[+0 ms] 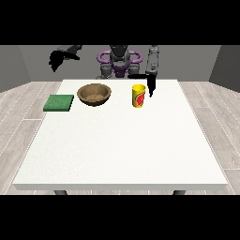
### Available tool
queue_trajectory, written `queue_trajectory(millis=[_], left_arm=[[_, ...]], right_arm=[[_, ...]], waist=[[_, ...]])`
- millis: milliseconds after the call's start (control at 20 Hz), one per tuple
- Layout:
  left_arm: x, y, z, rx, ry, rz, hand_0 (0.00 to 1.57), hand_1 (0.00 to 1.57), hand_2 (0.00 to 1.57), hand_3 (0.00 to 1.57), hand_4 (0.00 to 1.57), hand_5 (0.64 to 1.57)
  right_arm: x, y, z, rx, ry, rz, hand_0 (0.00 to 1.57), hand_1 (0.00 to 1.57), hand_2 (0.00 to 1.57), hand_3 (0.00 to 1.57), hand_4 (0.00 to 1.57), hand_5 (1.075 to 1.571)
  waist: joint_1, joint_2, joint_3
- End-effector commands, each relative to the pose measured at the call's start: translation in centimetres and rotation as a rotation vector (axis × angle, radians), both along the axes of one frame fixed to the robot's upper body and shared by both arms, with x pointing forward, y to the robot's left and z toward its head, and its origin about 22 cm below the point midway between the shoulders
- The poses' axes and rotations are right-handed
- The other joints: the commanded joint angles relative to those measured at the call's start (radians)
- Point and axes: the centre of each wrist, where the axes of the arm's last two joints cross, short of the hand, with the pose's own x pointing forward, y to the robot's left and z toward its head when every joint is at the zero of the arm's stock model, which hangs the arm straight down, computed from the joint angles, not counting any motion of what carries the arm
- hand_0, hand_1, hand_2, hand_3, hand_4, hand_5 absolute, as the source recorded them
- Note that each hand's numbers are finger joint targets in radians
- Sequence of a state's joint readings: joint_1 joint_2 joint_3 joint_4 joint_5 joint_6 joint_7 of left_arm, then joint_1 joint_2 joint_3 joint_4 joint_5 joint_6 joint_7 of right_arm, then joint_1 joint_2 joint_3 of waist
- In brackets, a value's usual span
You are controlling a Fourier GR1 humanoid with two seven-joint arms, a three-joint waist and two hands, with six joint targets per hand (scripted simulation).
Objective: Pick the cup and pour the ball into the bowl, then pick the bowl and place it on the pad
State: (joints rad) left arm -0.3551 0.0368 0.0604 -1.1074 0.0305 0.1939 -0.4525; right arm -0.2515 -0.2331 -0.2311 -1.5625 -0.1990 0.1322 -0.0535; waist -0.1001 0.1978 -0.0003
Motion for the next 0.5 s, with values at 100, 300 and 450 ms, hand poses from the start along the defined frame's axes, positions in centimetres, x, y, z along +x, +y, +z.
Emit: queue_trajectory(millis=[100,300,450], left_arm=[[0.8,0.0,-2.6,-0.008,0.014,0.020,0.00,0.00,0.00,0.00,0.00,1.444],[1.9,0.7,-3.3,-0.015,-0.034,0.086,0.59,0.59,0.37,0.00,0.20,1.511],[0.8,1.4,-4.1,0.225,-0.022,0.215,1.28,1.28,1.57,1.57,1.07,1.564]], right_arm=[[-0.4,-2.0,-0.8,-0.019,0.016,0.008,0.00,0.00,0.00,0.00,0.13,1.571],[0.4,-3.0,3.0,-0.019,-0.032,0.025,0.00,0.00,0.00,0.00,0.00,1.571],[0.2,-3.8,2.3,-0.011,-0.026,0.043,0.00,0.00,0.00,0.04,0.00,1.571]], waist=[[-0.029,-0.002,-0.0001],[-0.067,0.058,-0.0005],[-0.099,0.057,0.0004]])
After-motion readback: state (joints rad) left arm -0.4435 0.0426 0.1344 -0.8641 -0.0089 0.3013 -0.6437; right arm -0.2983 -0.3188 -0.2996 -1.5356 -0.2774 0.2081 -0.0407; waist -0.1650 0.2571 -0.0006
